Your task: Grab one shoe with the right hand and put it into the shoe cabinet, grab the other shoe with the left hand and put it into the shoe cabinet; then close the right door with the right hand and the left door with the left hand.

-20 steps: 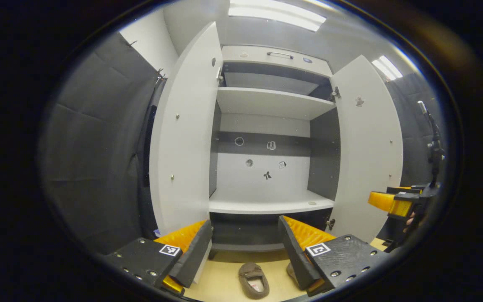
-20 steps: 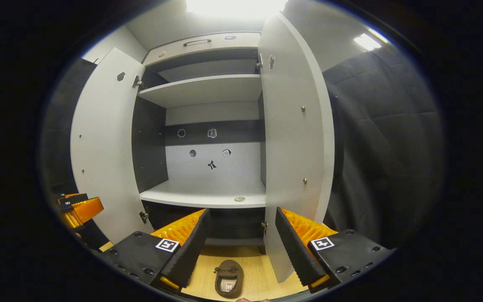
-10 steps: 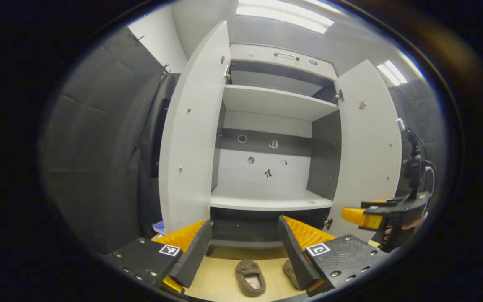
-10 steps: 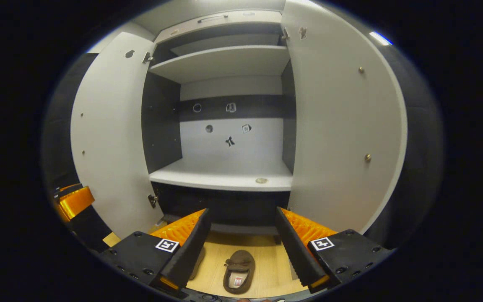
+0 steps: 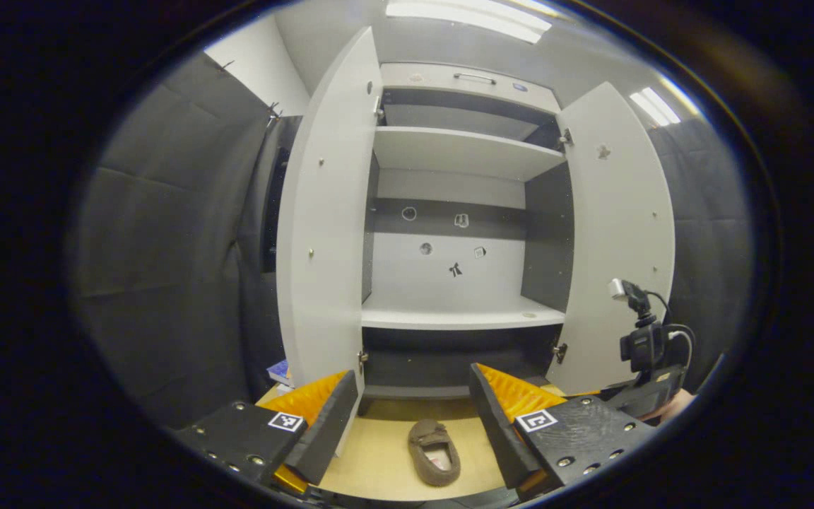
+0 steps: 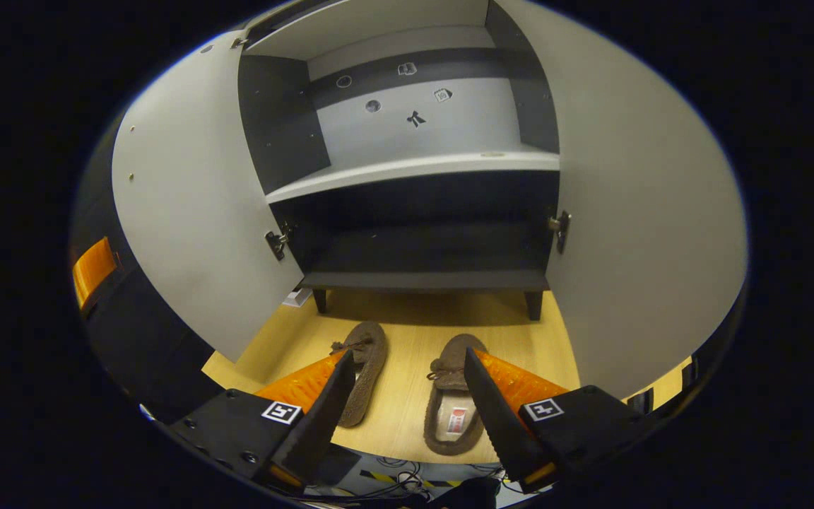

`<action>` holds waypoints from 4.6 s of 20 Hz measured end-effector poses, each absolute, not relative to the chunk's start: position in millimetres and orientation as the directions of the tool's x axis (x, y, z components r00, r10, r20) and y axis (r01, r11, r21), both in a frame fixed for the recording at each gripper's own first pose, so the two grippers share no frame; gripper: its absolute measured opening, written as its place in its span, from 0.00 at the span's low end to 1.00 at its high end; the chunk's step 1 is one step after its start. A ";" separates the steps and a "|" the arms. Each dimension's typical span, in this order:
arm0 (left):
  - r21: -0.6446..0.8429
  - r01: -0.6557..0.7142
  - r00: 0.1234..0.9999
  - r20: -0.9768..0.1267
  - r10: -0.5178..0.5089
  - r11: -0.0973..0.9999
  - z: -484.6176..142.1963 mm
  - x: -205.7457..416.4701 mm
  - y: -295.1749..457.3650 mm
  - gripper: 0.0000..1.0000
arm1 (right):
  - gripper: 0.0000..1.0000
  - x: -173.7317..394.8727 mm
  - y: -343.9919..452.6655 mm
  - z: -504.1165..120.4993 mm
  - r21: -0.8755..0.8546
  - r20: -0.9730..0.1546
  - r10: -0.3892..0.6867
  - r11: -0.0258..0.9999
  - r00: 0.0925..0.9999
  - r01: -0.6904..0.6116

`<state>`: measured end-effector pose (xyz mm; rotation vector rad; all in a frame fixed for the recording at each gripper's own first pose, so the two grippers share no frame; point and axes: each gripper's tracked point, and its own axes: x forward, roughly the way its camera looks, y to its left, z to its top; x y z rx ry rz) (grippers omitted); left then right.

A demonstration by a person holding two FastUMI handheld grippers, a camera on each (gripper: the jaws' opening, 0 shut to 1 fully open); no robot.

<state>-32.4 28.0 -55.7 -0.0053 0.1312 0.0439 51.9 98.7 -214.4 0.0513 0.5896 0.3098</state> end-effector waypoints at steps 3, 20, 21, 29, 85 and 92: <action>-0.021 -0.038 0.986 -0.161 0.034 0.999 -70.9 -34.6 22.4 0.92 | 0.98 53.7 104.7 -250.1 0.184 -0.587 0.309 0.951 0.749 -0.248; -0.080 -0.086 0.959 -0.277 0.060 0.993 -121.8 -55.8 26.3 0.93 | 0.69 101.6 79.2 -393.8 -0.199 -0.771 0.020 0.942 0.637 -0.271; -0.084 -0.090 0.957 -0.283 0.063 0.992 -124.6 -57.9 26.8 0.92 | 0.60 103.7 74.4 -394.2 -0.230 -0.767 -0.002 0.934 0.641 -0.272; -0.101 -0.094 0.956 -0.287 0.062 0.990 -123.7 -57.4 25.7 0.96 | 0.14 103.3 72.2 -395.2 -0.282 -0.758 -0.038 0.919 0.651 -0.275; 0.002 0.045 0.971 -0.237 -0.043 0.999 -90.0 54.6 -18.9 0.96 | 0.04 306.3 113.5 40.8 0.217 -0.324 0.308 0.944 0.894 -0.247; -0.012 0.053 0.964 -0.262 -0.054 0.999 -96.5 73.0 -33.6 0.92 | 0.00 348.1 122.9 8.5 0.176 -0.366 0.305 0.950 0.879 -0.257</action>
